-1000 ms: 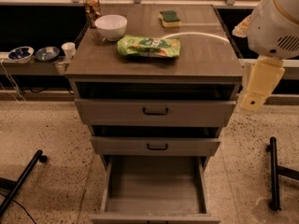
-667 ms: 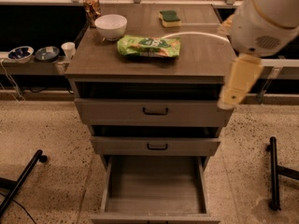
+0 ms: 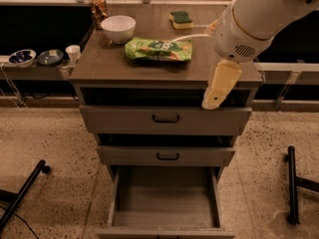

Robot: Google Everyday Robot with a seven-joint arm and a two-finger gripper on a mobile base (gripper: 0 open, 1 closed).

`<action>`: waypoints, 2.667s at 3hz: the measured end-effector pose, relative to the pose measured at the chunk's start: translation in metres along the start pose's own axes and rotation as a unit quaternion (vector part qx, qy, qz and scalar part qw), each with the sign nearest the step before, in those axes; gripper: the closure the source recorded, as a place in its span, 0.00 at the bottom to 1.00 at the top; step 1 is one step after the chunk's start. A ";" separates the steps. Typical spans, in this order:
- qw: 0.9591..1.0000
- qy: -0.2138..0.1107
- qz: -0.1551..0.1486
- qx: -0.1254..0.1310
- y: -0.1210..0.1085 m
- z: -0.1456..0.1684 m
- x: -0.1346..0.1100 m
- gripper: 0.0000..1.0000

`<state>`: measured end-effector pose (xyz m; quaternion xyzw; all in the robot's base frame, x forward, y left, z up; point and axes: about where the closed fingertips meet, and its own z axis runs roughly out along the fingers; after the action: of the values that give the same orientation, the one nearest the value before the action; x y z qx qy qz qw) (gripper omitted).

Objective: Place green rice chip bag into bottom drawer

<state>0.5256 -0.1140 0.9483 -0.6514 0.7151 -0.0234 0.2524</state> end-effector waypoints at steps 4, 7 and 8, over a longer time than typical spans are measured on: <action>0.993 -0.110 0.050 -0.010 -0.106 0.117 -0.101 0.00; 0.983 -0.112 0.133 0.052 -0.165 0.209 -0.093 0.14; 0.983 -0.096 0.147 0.060 -0.169 0.233 -0.081 0.37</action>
Offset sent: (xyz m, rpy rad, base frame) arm 0.1316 0.1124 -0.0097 0.2313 -0.0403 0.0466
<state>0.7747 0.0061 0.8331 -0.5218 0.7730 0.0343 0.3592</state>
